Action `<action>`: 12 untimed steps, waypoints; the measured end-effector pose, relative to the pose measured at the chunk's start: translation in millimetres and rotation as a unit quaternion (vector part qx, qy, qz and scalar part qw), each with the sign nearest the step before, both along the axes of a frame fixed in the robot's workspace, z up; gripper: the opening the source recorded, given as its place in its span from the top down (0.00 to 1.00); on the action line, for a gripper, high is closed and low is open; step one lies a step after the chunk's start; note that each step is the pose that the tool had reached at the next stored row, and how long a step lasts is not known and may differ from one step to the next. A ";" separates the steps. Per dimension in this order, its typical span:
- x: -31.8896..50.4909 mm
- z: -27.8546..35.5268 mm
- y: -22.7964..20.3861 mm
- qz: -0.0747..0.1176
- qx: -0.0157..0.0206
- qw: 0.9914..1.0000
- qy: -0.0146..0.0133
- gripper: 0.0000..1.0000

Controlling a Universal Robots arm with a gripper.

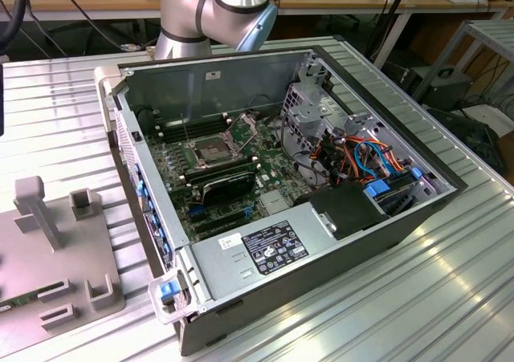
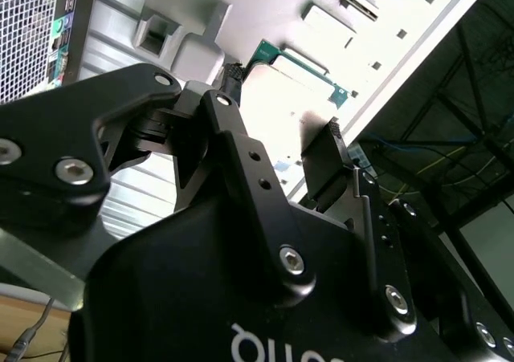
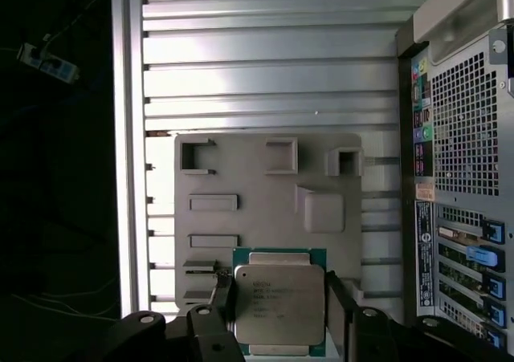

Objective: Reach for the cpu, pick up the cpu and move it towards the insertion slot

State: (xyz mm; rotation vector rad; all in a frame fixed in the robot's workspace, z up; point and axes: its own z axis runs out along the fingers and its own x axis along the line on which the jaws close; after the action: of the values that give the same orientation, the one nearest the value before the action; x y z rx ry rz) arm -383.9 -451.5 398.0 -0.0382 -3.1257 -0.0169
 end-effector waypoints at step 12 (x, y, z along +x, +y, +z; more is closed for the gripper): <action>10.5 0.0 0.0 0.000 0.000 1.000 0.000 0.45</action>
State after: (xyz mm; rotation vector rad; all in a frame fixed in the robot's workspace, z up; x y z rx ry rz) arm -373.4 -451.5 398.0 -0.0383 -3.1256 -0.0169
